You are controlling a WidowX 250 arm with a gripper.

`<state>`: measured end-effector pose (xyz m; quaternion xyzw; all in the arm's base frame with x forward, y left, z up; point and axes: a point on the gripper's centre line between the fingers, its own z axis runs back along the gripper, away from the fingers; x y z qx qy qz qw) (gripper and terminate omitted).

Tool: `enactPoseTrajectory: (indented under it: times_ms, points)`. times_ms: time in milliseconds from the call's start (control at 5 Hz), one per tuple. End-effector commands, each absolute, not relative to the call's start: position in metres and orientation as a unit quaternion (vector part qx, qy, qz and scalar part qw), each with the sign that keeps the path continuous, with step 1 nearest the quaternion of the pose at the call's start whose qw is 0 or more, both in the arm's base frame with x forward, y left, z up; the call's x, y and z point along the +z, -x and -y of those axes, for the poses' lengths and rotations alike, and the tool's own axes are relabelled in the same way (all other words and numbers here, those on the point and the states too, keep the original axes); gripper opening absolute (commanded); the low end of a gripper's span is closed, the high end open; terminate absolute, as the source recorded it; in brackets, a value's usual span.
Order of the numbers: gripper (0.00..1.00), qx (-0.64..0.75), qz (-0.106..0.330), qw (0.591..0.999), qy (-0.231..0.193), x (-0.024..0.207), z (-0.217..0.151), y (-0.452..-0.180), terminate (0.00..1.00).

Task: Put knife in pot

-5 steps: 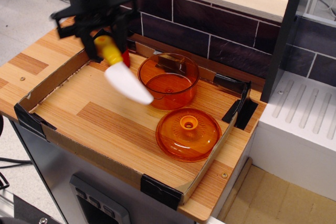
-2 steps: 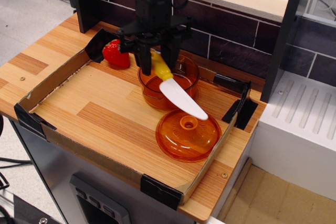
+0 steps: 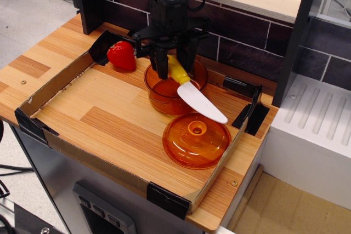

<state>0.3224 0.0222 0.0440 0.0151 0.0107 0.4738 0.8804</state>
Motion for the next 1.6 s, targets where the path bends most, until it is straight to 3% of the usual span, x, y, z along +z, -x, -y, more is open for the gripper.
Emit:
enactPoseTrajectory:
  times_ms: [0,400,600,800,1000,1200,1400]
  points:
    - [1.0,0.457,0.023,0.889,0.022,0.063,-0.028,-0.335,0.0]
    - [1.0,0.435,0.049,0.898,0.031,0.079,-0.036,-0.327,0.0]
    - [1.0,0.424,0.109,0.898,0.042,0.1,-0.042,-0.323,0.0]
    - [1.0,0.418,0.114,0.899,0.062,0.121,-0.054,-0.317,0.0]
    - [1.0,0.407,0.124,0.903,0.056,0.132,-0.067,-0.31,0.0]
    - [1.0,0.407,0.124,0.903,0.056,0.132,-0.067,-0.31,0.0]
    - [1.0,0.407,0.124,0.903,0.056,0.132,-0.067,-0.31,1.0]
